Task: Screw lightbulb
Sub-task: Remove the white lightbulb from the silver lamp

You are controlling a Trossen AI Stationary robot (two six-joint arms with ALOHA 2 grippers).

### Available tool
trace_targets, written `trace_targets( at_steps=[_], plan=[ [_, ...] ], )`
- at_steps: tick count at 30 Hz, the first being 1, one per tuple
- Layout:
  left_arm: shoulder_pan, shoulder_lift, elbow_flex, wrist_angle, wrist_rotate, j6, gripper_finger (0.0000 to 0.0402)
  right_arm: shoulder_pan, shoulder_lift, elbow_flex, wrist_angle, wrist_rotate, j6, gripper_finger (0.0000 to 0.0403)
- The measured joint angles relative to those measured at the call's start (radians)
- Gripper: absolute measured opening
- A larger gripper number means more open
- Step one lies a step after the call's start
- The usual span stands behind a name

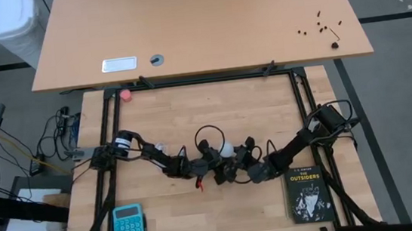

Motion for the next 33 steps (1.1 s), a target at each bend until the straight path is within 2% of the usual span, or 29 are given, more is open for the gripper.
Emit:
trace_targets(
  at_steps=[6, 13, 17, 25, 33],
  plan=[
    [0.001, 0.000, 0.002, 0.002, 0.018, -0.002, 0.0196, -0.005, 0.000, -0.083, 0.171, -0.050, -0.018, 0.0162],
    [0.000, 0.000, 0.002, 0.001, 0.017, -0.003, 0.0196, -0.046, 0.000, -0.175, 0.365, -0.249, -0.129, 0.0160],
    [-0.001, 0.000, 0.000, -0.001, 0.006, -0.003, 0.0196, -0.082, -0.002, -0.192, 0.392, -0.374, -0.187, 0.0160],
    [-0.002, -0.001, -0.002, -0.001, 0.002, 0.000, 0.0196, -0.180, -0.005, -0.247, 0.480, -0.686, -0.288, 0.0160],
    [-0.005, 0.000, 0.000, 0.013, 0.056, 0.024, 0.0196, -0.342, -0.003, -0.300, 0.558, -1.202, -0.323, 0.0160]
  ],
)
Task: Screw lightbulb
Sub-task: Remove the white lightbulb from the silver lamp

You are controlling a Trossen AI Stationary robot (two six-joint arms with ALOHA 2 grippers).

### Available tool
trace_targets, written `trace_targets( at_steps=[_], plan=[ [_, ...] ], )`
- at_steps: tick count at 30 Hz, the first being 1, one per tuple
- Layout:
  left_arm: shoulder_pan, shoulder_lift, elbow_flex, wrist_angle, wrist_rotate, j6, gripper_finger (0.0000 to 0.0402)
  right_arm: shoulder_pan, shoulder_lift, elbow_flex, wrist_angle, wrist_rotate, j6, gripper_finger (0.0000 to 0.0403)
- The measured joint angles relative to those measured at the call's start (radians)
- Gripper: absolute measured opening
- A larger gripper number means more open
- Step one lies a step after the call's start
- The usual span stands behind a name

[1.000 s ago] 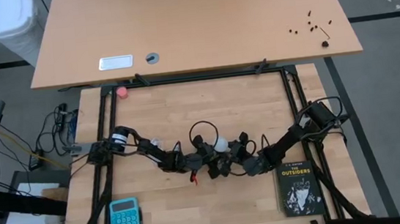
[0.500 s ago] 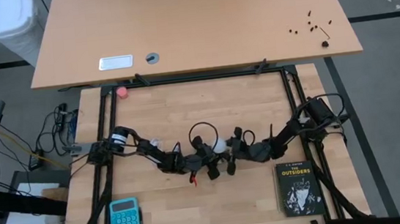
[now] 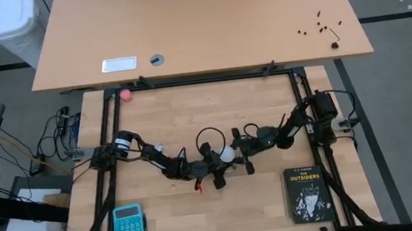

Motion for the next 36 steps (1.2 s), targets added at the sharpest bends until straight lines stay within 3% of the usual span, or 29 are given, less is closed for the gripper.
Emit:
trace_targets(
  at_steps=[8, 17, 21, 24, 32, 36],
  plan=[
    [0.000, 0.002, 0.002, 0.023, 0.052, 0.038, 0.0196, -0.138, 0.004, 0.039, -0.044, -0.435, -0.053, 0.0158],
    [0.000, 0.002, 0.002, 0.027, 0.089, 0.040, 0.0196, -0.192, 0.002, 0.124, -0.198, -0.709, -0.093, 0.0157],
    [0.000, 0.002, 0.003, 0.030, 0.097, 0.034, 0.0196, -0.192, 0.003, 0.130, -0.193, -0.704, -0.032, 0.0159],
    [0.000, 0.001, 0.000, 0.031, 0.086, 0.023, 0.0196, -0.188, 0.001, 0.127, -0.183, -0.605, 0.060, 0.0180],
    [0.007, 0.001, 0.001, 0.022, 0.066, 0.035, 0.0196, -0.187, 0.005, 0.127, -0.201, -0.534, 0.168, 0.0292],
    [0.006, 0.001, 0.001, 0.021, 0.067, 0.031, 0.0196, -0.200, 0.005, 0.114, -0.227, -0.522, 0.181, 0.0330]
  ],
)
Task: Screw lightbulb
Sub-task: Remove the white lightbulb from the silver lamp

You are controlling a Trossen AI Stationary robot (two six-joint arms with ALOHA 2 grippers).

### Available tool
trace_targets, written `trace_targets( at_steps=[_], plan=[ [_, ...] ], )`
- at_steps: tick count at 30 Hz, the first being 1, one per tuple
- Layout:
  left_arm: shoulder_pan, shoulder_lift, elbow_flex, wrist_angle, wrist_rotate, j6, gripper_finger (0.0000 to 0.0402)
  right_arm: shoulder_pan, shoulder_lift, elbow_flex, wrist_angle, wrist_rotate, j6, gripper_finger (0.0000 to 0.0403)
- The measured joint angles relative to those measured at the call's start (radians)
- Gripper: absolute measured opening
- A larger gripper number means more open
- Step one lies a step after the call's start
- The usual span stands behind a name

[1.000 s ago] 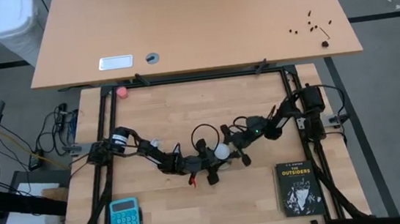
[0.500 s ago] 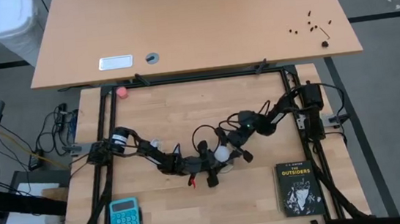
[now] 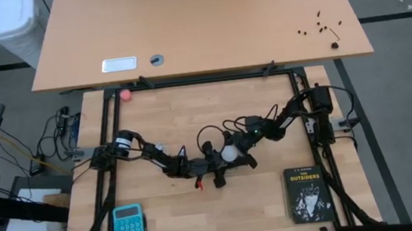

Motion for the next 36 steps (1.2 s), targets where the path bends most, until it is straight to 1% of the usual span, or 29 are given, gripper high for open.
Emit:
trace_targets(
  at_steps=[2, 5, 9, 12, 17, 20, 22, 25, 28, 32, 36],
  plan=[
    [0.000, 0.000, 0.000, -0.001, -0.002, -0.001, 0.0196, -0.004, -0.001, -0.014, 0.008, 0.010, 0.015, 0.0336],
    [0.000, 0.000, 0.000, -0.002, -0.003, -0.001, 0.0196, -0.004, -0.010, -0.046, 0.032, 0.032, 0.028, 0.0334],
    [-0.002, 0.000, 0.000, -0.002, -0.003, 0.000, 0.0196, 0.008, -0.059, -0.114, 0.032, 0.129, 0.010, 0.0320],
    [-0.003, 0.000, 0.000, -0.003, -0.001, 0.000, 0.0196, 0.017, -0.126, -0.180, 0.036, 0.213, -0.018, 0.0310],
    [-0.003, 0.000, 0.000, -0.003, -0.001, 0.000, 0.0196, 0.033, -0.258, -0.288, 0.039, 0.307, -0.026, 0.0296],
    [-0.003, 0.000, 0.000, -0.003, -0.002, -0.001, 0.0196, 0.072, -0.332, -0.354, 0.030, 0.402, -0.022, 0.0291],
    [-0.003, 0.000, 0.000, -0.003, -0.003, -0.001, 0.0196, 0.112, -0.372, -0.393, 0.025, 0.483, -0.005, 0.0289],
    [-0.003, 0.000, 0.000, -0.002, -0.006, -0.002, 0.0196, 0.203, -0.403, -0.423, 0.007, 0.631, 0.033, 0.0288],
    [-0.004, 0.000, 0.000, -0.002, -0.020, -0.004, 0.0196, 0.318, -0.399, -0.421, -0.013, 0.837, 0.066, 0.0288],
    [-0.004, 0.000, 0.000, -0.004, -0.034, -0.005, 0.0196, 0.458, -0.387, -0.360, -0.096, 1.138, 0.072, 0.0288],
    [-0.004, 0.000, 0.000, -0.004, -0.048, -0.009, 0.0196, 0.557, -0.366, -0.266, -0.171, 1.371, 0.065, 0.0288]
  ],
)
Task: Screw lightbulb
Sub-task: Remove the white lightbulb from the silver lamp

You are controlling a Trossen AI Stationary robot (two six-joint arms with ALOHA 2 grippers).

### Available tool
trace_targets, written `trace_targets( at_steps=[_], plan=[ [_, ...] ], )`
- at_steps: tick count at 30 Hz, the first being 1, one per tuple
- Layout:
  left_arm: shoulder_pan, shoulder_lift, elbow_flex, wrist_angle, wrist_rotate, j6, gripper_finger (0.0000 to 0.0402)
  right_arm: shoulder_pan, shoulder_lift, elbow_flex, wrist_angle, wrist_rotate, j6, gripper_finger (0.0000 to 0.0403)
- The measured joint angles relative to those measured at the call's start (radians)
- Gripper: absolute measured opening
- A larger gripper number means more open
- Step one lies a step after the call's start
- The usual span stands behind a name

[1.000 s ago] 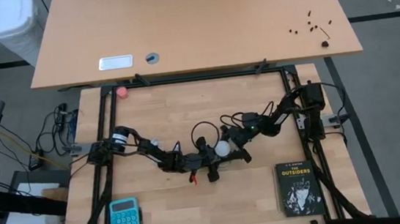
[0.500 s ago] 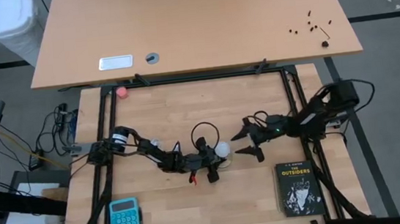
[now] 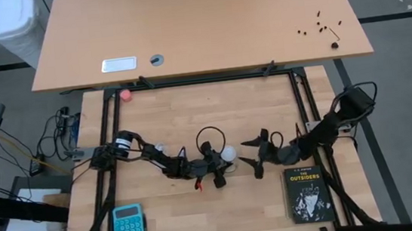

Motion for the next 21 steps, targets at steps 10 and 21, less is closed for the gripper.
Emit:
trace_targets(
  at_steps=[10, 21],
  plan=[
    [0.000, 0.000, 0.000, -0.001, -0.010, -0.003, 0.0196, 0.057, 0.130, 0.159, -0.026, 0.154, 0.032, 0.0287],
    [0.000, 0.000, 0.000, 0.002, -0.011, -0.004, 0.0196, 0.055, 0.280, 0.288, -0.012, 0.241, 0.025, 0.0287]
  ],
)
